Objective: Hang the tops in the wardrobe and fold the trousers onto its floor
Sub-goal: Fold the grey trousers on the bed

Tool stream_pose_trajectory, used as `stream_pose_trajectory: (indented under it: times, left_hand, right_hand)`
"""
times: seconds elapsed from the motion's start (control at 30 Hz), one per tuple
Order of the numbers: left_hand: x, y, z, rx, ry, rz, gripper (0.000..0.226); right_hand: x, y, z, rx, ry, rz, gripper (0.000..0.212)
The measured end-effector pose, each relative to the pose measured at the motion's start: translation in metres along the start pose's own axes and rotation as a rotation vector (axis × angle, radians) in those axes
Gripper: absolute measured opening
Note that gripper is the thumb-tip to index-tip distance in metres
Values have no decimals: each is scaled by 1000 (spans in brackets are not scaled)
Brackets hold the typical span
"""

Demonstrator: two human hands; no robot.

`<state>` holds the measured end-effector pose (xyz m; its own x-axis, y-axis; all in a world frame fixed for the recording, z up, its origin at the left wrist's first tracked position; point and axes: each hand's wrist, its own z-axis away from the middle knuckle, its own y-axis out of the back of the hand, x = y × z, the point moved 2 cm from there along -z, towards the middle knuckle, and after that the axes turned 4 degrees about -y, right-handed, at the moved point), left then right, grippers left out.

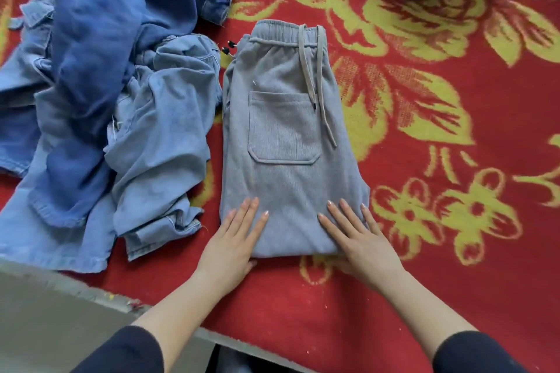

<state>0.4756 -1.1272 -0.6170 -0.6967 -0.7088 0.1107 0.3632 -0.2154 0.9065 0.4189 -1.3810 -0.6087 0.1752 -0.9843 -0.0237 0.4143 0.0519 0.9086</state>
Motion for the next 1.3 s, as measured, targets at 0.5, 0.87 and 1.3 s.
stream_pose_trajectory:
  times: [0.5,0.87,1.3]
  left_hand:
    - [48,38,46,-467,73,528,36]
    - [70,41,70,-851,12,937,28]
    - [-43,126,-48,-75,149,971,6]
  right_hand:
    - [11,43,46,-503,-163,-458,20]
    - [21,59,75,-1003,-258,-514,46]
    - [65,131,-61,-111,-127,-337,36]
